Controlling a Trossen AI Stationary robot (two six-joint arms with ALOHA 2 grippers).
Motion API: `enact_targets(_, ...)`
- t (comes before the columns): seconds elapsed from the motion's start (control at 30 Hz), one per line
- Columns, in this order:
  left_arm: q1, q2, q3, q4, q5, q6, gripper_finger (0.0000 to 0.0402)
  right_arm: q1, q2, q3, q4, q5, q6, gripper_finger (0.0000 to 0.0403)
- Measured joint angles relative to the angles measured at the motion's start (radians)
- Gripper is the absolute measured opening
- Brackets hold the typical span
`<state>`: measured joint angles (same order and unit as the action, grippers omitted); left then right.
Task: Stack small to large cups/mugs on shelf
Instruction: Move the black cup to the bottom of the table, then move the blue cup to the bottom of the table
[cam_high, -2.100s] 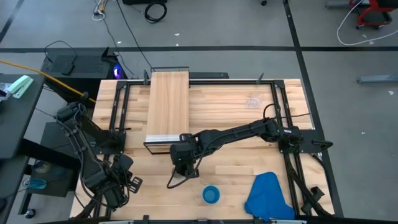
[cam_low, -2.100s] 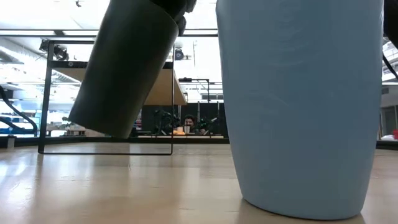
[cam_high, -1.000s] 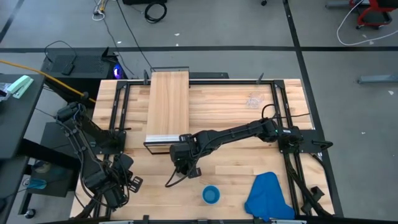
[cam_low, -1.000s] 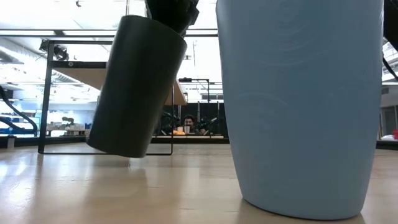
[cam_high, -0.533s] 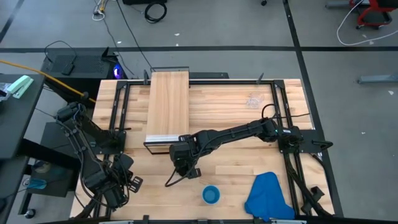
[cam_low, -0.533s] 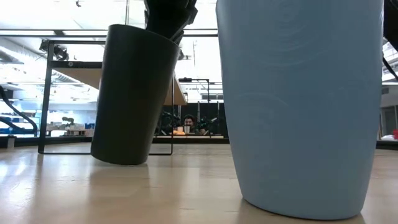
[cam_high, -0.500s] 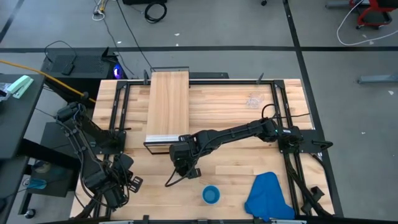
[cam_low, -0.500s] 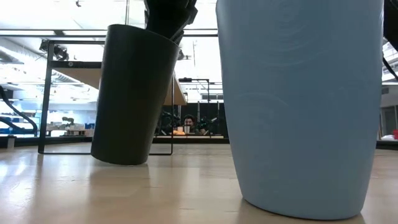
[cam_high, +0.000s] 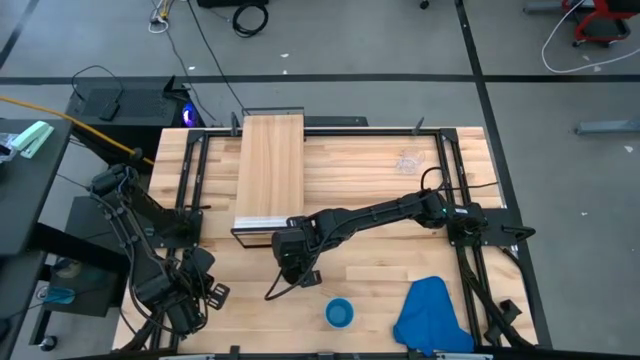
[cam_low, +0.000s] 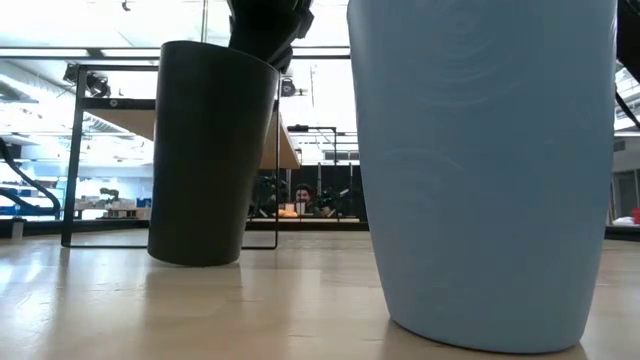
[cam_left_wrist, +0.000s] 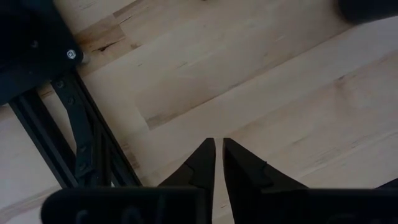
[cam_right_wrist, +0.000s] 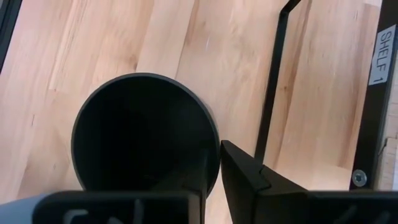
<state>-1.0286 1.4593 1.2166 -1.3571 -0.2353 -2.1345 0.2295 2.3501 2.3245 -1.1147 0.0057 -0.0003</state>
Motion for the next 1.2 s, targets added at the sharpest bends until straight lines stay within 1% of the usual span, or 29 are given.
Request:
enact_targets(0.2, 0.0, 0.0, 0.0, 0.0, 0.0, 0.0, 0.0034, -0.003, 0.0, 0.0, 0.002, 0.0, 0.0, 0.0054)
enact_targets(0.33, 0.0, 0.0, 0.0, 0.0, 0.0, 0.0, 0.0032, -0.011, 0.001, 0.0, 0.007, -0.001, 0.015, 0.0068)
enact_targets(0.53, 0.0, 0.0, 0.0, 0.0, 0.0, 0.001, 0.004, -0.021, 0.001, 0.0, 0.007, -0.004, 0.032, 0.0093)
enact_targets(0.77, 0.0, 0.0, 0.0, 0.0, 0.0, 0.001, 0.0034, -0.025, 0.0, 0.0, 0.005, -0.007, 0.034, 0.0101)
enact_targets(1.03, 0.0, 0.0, 0.0, 0.0, 0.0, 0.001, 0.0039, -0.024, -0.06, 0.013, -0.017, -0.007, 0.059, 0.0099)
enact_targets(1.2, 0.0, 0.0, 0.0, -0.002, -0.005, 0.002, 0.0042, -0.023, -0.125, 0.011, -0.078, -0.008, 0.089, 0.0099)
